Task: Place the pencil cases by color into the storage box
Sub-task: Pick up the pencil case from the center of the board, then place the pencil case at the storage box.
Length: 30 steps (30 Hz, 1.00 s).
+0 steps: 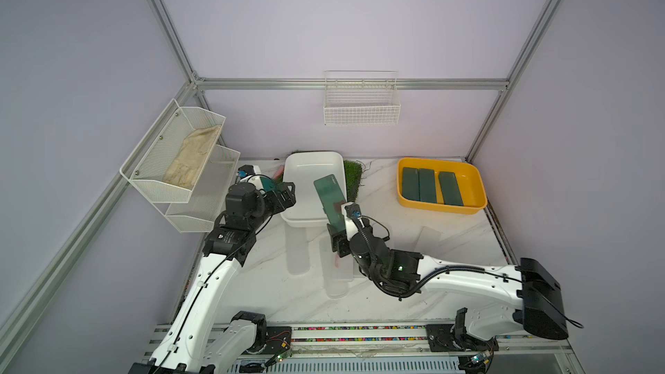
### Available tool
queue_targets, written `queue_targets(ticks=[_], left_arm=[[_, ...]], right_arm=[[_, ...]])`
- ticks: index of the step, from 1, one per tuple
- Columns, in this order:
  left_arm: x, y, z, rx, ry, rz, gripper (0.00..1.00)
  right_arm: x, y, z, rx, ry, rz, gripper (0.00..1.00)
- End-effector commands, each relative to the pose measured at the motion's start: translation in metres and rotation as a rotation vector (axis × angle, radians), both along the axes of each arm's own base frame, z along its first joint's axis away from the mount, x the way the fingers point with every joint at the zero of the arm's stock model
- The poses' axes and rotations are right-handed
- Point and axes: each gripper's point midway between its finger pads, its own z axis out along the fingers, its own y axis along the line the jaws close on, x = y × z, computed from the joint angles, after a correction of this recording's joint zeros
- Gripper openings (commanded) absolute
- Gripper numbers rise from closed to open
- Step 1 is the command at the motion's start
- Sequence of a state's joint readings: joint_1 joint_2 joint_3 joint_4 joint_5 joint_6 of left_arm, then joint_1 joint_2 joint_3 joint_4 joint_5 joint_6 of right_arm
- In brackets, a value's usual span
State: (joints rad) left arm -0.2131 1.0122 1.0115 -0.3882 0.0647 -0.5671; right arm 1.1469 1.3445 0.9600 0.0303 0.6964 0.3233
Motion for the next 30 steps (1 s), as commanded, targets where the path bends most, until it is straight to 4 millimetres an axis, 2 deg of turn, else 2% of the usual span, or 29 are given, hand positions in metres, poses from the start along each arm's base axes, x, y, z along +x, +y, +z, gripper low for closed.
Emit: queue_targets(ticks=[1,4,7,13,16,19,24,30], left_arm=[[0.011,-0.036,0.042,0.076,-0.164,-0.079,1.00],[0.010,-0.073,0.037,0.137,-0.184,-0.166,1.00],[0.004,-0.108,0.022,0.177,-0.193,-0.263,1.00],[-0.016,-0.148,-0.002,0.213,-0.218,-0.390,1.00],[-0.027,-0.165,-0.006,0.213,-0.243,-0.449,1.00],[-0.037,-0.178,-0.009,0.223,-0.265,-0.490,1.00],[-0.049,-0.186,-0.012,0.230,-0.290,-0.521,1.00],[-0.063,-0.187,-0.017,0.244,-0.305,-0.560,1.00]], right_arm=[[0.007,-0.058,0.011,0.054,0.068,-0.110,0.59],[0.014,-0.092,0.024,0.052,0.095,-0.172,0.59],[0.026,-0.119,0.032,0.035,0.126,-0.227,0.60],[0.057,-0.162,0.023,0.008,0.238,-0.306,0.60],[0.075,-0.183,0.017,0.020,0.288,-0.332,0.60],[0.090,-0.206,0.012,0.028,0.322,-0.367,0.60],[0.115,-0.238,0.000,0.050,0.384,-0.407,0.60],[0.137,-0.263,-0.017,0.038,0.449,-0.441,0.60]])
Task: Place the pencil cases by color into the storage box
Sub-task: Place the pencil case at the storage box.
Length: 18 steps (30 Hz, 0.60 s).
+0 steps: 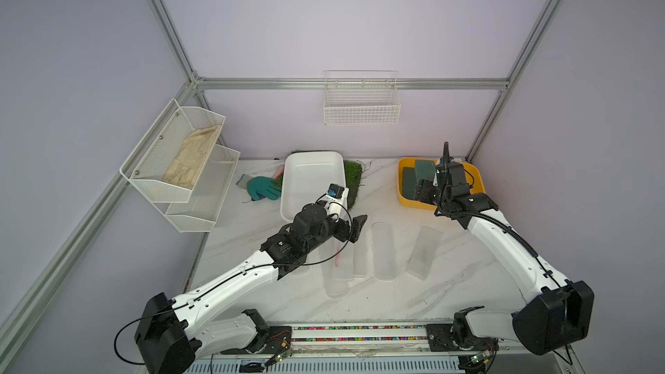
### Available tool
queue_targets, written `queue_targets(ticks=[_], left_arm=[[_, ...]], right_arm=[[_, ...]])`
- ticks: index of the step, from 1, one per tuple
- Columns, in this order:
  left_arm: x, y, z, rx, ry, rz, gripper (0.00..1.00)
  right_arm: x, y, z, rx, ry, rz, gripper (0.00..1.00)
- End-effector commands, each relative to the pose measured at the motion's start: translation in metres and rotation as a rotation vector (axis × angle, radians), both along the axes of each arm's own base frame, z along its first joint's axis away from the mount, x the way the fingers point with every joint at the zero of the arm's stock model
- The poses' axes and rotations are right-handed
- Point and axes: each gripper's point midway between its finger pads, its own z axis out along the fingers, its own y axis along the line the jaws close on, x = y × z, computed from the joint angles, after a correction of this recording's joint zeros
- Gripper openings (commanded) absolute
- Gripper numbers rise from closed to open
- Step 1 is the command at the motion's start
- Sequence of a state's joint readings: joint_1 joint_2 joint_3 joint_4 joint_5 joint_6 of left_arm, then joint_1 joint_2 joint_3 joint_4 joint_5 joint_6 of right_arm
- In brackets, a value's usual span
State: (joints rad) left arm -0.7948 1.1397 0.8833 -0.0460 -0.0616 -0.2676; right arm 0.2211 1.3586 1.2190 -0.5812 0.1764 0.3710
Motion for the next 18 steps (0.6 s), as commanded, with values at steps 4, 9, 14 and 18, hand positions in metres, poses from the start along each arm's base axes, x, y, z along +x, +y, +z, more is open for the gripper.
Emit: queue_targets(ticks=[4,9,14,18], left_arm=[[-0.015,0.002,0.005,-0.008,-0.067,-0.048,1.00],[-0.019,0.003,-0.004,0.037,-0.085,-0.078,1.00],[-0.026,-0.003,-0.009,0.025,-0.071,-0.124,1.00],[-0.031,-0.006,-0.013,0.009,-0.063,-0.148,0.99]], right_arm=[[0.024,-0.015,-0.005,0.004,0.048,0.007,0.60],[0.034,-0.050,-0.014,-0.003,0.089,-0.058,0.60],[0.042,-0.094,-0.029,-0.028,0.138,-0.132,0.60],[0.050,-0.122,-0.042,-0.062,0.166,-0.182,0.60]])
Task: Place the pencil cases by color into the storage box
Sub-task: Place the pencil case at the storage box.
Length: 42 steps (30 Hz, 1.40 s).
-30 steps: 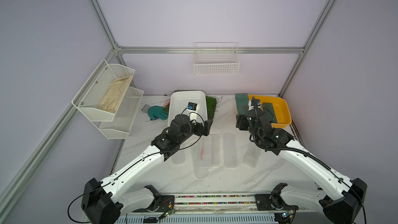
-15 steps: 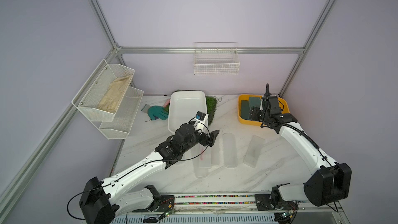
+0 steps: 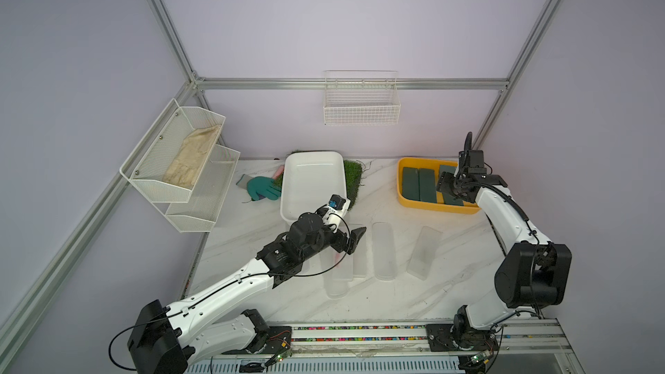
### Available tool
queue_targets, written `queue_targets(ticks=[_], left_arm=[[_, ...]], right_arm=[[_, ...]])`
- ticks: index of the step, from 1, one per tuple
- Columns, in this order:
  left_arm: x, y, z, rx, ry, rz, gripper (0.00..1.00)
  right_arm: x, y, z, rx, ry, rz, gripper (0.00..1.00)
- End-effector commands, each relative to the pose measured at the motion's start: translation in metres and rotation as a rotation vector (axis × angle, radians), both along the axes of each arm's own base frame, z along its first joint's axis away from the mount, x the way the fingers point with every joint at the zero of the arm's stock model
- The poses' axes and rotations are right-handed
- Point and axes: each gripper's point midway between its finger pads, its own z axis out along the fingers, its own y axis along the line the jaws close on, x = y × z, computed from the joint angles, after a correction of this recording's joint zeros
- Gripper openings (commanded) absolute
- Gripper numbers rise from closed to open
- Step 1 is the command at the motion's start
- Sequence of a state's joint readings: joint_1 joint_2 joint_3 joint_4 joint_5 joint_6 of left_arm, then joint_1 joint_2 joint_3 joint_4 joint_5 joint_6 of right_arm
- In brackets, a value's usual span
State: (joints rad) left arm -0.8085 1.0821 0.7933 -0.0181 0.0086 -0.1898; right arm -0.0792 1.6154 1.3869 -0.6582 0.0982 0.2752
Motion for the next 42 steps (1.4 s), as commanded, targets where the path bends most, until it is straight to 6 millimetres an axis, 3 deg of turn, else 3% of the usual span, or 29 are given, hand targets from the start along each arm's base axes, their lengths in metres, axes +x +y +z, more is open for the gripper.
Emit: queue_targets(ticks=[1,9,20,30,42], left_arm=[[-0.010,-0.004,0.001,-0.039,-0.027,-0.050,0.99],[-0.022,-0.010,-0.006,-0.085,-0.029,-0.095,0.99],[-0.027,-0.009,-0.006,-0.116,-0.021,-0.101,1.00],[-0.026,-0.007,-0.016,-0.110,-0.013,-0.089,1.00],[-0.026,-0.006,-0.024,-0.109,0.001,-0.080,1.00]], right_arm=[[0.012,-0.021,0.002,-0.057,0.001,-0.024,0.60],[0.030,-0.055,-0.009,-0.122,-0.002,-0.018,0.60],[0.031,-0.098,-0.012,-0.166,-0.018,0.004,0.60],[0.049,-0.104,-0.034,-0.125,0.004,0.043,0.60],[0.049,-0.111,-0.072,-0.172,0.098,0.078,0.60]])
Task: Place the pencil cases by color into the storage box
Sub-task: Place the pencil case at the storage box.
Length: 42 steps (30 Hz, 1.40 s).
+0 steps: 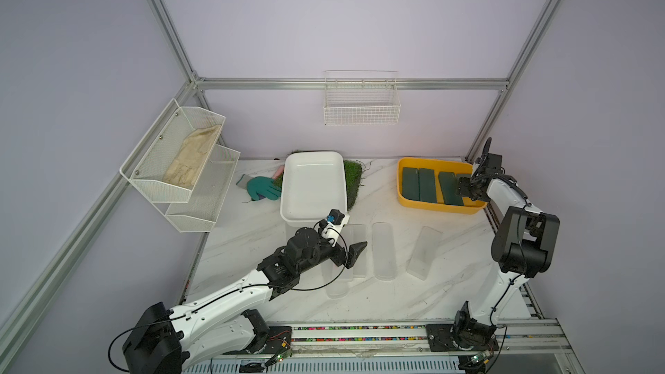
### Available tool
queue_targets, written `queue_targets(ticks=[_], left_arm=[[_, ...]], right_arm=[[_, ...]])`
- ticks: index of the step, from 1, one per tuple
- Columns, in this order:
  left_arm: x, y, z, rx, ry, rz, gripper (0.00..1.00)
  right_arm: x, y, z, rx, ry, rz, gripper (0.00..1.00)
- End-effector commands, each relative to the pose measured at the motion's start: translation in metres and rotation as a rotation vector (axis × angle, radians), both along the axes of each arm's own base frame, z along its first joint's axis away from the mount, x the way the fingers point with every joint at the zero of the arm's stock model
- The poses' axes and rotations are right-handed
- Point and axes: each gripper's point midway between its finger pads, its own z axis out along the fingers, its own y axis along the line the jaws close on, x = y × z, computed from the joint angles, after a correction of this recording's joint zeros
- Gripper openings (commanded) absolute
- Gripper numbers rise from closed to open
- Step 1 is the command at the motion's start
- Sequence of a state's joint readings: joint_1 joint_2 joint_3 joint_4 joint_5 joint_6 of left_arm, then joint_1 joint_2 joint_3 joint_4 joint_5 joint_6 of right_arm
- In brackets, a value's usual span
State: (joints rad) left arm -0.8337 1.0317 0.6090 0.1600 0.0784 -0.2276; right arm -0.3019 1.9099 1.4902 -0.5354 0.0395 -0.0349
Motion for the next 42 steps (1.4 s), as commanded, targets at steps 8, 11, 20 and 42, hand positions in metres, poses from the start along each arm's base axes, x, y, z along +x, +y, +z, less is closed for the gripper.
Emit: queue_targets(ticks=[8,11,20,42], left_arm=[[-0.002,0.006,0.003,-0.029,-0.009,0.024,1.00],[-0.002,0.008,0.002,-0.026,-0.007,0.032,1.00],[-0.001,0.013,0.005,-0.027,-0.007,0.053,1.00],[0.004,0.018,0.005,-0.022,0.004,0.098,1.00]], right_arm=[[0.012,-0.015,-0.025,-0.072,0.043,0.049,0.60],[0.012,-0.020,-0.030,-0.065,0.046,0.039,0.64],[0.014,-0.030,-0.029,-0.095,0.046,-0.003,0.97],[0.035,-0.023,-0.018,-0.017,-0.029,-0.016,0.61]])
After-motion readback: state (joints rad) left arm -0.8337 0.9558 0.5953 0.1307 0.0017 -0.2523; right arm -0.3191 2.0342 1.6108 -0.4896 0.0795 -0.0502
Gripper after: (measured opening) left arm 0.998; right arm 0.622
